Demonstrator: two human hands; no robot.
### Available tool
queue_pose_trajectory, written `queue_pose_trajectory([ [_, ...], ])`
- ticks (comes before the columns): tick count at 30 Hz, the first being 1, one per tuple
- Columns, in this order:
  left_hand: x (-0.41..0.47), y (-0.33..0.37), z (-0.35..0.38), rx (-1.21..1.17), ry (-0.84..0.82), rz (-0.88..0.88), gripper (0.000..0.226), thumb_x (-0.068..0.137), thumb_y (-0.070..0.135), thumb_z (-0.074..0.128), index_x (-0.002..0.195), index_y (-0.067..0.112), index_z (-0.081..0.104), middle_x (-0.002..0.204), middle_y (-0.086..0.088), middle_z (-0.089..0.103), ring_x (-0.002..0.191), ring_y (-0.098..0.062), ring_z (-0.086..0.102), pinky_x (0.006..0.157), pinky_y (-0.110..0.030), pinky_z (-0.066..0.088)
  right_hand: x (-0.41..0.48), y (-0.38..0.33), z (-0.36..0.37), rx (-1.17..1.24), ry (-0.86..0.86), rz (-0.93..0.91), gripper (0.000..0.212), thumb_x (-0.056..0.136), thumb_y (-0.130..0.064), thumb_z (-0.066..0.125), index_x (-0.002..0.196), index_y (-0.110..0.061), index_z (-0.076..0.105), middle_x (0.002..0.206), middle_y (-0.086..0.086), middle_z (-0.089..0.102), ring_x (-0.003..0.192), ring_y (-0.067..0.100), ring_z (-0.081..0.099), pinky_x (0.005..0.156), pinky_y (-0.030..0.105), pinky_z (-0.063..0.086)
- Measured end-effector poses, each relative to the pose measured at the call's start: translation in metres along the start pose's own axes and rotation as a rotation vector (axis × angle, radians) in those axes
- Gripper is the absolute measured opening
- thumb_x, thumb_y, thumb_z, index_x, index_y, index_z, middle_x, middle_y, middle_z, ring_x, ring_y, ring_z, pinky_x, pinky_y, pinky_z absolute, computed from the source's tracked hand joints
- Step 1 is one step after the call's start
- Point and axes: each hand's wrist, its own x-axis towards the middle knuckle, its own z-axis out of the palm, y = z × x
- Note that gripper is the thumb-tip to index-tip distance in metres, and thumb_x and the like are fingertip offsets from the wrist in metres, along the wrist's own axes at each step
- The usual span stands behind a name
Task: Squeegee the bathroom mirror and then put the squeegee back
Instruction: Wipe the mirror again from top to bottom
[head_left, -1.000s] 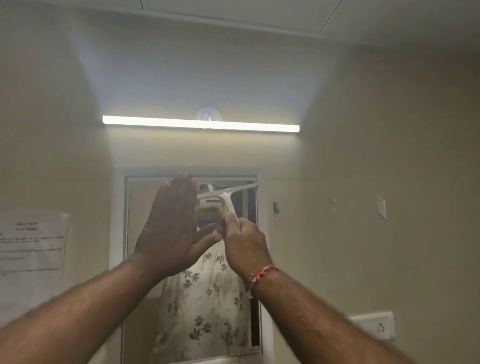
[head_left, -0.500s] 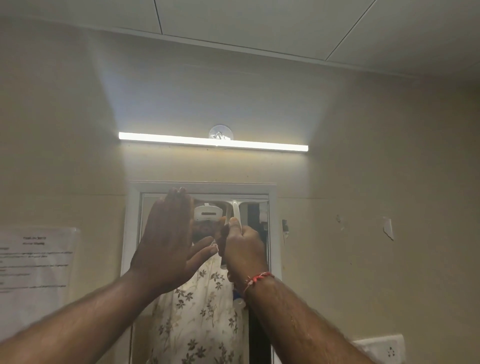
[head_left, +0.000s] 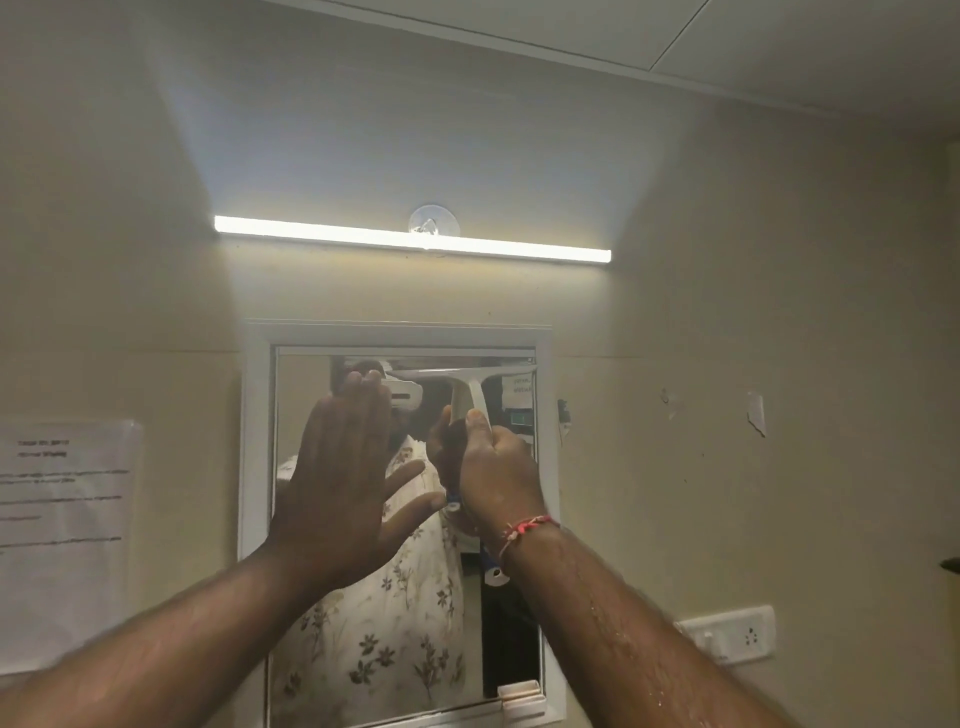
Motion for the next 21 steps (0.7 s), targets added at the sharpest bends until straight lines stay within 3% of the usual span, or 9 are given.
queue_pose_trajectory([
  [4,-0.012,0.005,0.007,-0.017,0.034,0.047,0.115,0.107,0.085,0.035,0.183,0.006,0.000,0.193,-0.016,-0.009,0.181,-0.039,-0.003,0.143,-0.068,0.015,-0.009,0.012,0.001,0.003,-0.007,0.008,0.029,0.115,-0.055,0.039,0.101,-0.038,0.057,0.090,-0.022,0.058,0.083,0.004,0.059,0.070,0.022,0.045],
  [8,-0.022,0.010,0.009,-0.025,0.048,0.053,0.116,0.108,0.088,0.028,0.182,0.002,0.003,0.193,-0.018,-0.006,0.181,-0.039,-0.001,0.145,-0.064,0.010,-0.026,0.035,-0.001,-0.031,-0.021,0.051,0.033,0.114,-0.058,0.041,0.094,-0.041,0.061,0.092,-0.022,0.065,0.089,0.004,0.064,0.081,0.029,0.050],
  [13,-0.048,0.021,0.014,-0.055,0.024,0.061,0.118,0.107,0.088,0.031,0.182,0.000,0.007,0.193,-0.019,-0.005,0.181,-0.038,-0.002,0.146,-0.059,0.002,-0.058,0.063,-0.010,-0.151,-0.035,0.113,0.041,0.115,-0.057,0.037,0.108,-0.033,0.069,0.092,-0.016,0.068,0.088,0.005,0.063,0.069,0.023,0.043],
  [16,-0.073,0.033,0.018,-0.062,-0.019,0.059,0.119,0.107,0.087,0.037,0.181,-0.002,0.008,0.193,-0.022,-0.003,0.180,-0.040,-0.001,0.144,-0.065,0.011,-0.082,0.083,-0.014,-0.193,-0.047,0.145,0.042,0.116,-0.055,0.036,0.101,-0.032,0.068,0.088,-0.017,0.066,0.086,0.005,0.062,0.067,0.023,0.041],
  [21,-0.128,0.051,0.031,-0.118,-0.072,0.043,0.121,0.107,0.087,0.037,0.180,-0.005,0.008,0.192,-0.024,-0.005,0.180,-0.043,-0.002,0.145,-0.065,0.009,-0.120,0.119,-0.016,-0.221,-0.036,0.194,0.055,0.114,-0.060,0.037,0.096,-0.023,0.074,0.083,-0.009,0.070,0.079,0.008,0.065,0.067,0.029,0.045],
])
